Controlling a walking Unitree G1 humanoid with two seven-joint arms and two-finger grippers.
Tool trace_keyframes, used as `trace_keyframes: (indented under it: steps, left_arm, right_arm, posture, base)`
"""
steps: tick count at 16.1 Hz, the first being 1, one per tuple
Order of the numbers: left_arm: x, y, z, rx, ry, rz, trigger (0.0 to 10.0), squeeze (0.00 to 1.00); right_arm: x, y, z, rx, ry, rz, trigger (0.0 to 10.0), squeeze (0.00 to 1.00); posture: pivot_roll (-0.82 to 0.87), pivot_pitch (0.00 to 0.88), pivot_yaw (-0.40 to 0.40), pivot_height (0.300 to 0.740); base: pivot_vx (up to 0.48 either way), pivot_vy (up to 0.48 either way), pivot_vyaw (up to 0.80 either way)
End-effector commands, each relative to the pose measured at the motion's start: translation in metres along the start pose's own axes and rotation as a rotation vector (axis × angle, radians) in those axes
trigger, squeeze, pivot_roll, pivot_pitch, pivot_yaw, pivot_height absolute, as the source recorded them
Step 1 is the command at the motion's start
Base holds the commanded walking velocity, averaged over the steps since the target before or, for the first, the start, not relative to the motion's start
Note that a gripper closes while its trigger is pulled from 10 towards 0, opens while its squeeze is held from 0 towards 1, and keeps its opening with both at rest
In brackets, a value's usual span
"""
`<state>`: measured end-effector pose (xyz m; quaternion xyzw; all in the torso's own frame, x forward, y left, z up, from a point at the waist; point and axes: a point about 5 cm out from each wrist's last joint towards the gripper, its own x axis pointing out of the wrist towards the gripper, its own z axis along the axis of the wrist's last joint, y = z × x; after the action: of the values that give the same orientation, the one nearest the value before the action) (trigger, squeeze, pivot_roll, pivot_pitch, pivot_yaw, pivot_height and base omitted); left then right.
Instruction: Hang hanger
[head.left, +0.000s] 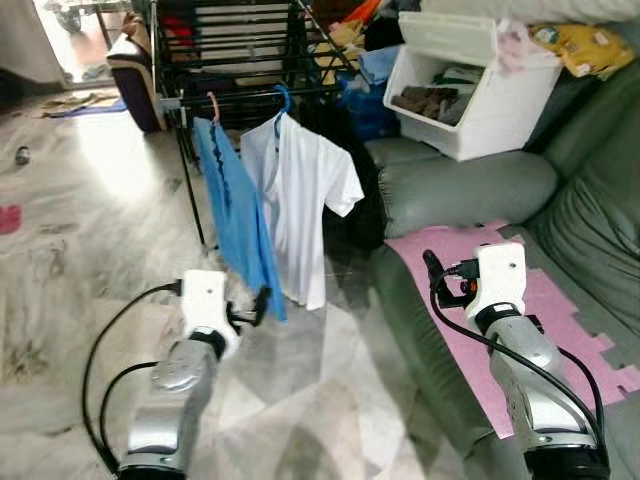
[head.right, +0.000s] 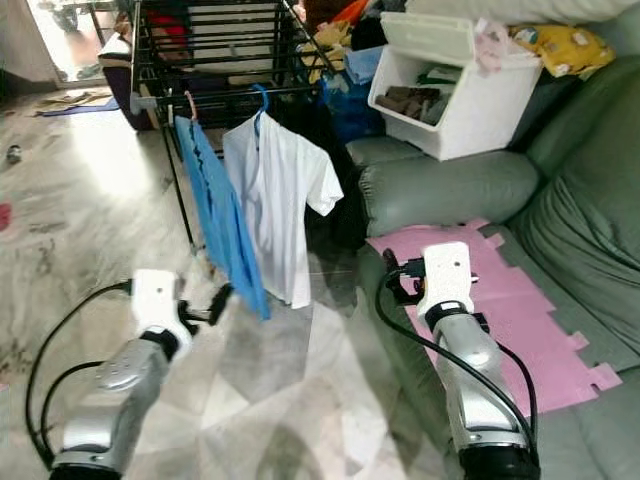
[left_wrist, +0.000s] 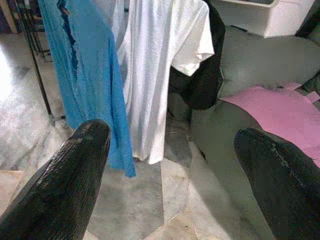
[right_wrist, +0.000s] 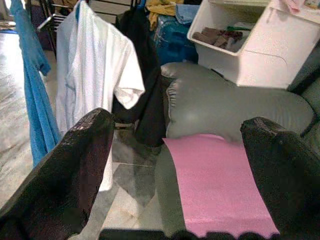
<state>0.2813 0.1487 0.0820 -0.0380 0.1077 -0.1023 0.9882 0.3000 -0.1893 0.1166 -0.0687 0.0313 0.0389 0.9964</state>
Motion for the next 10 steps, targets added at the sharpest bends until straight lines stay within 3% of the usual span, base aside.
trace_keyframes:
  steps: [1, 5, 10]
  left_arm:
    - [0.0, 0.008, 0.003, 0.016, 0.002, 0.017, 10.0, 0.0]
    - [0.0, 0.01, 0.005, 0.056, -0.007, 0.046, 10.0, 0.0]
    - [0.006, 0.029, 0.024, 0.143, -0.06, 0.103, 10.0, 0.0]
  right_arm:
    - [0.001, 0.003, 0.003, 0.01, -0.015, 0.004, 10.0, 0.0]
    - [0.001, 0.003, 0.006, 0.043, -0.04, -0.009, 10.0, 0.0]
    - [-0.016, 0.003, 0.002, 0.091, -0.051, -0.07, 10.0, 0.0]
  posture:
    - [-0.02, 0.019, -0.023, 0.74]
    - [-0.02, 0.017, -0.012, 0.74]
    - [-0.03, 0.033, 0.044, 0.74]
  base:
    - [0.0, 0.48, 0.0]
    - [0.0, 0.48, 0.0]
    - [0.0, 0.48, 0.0]
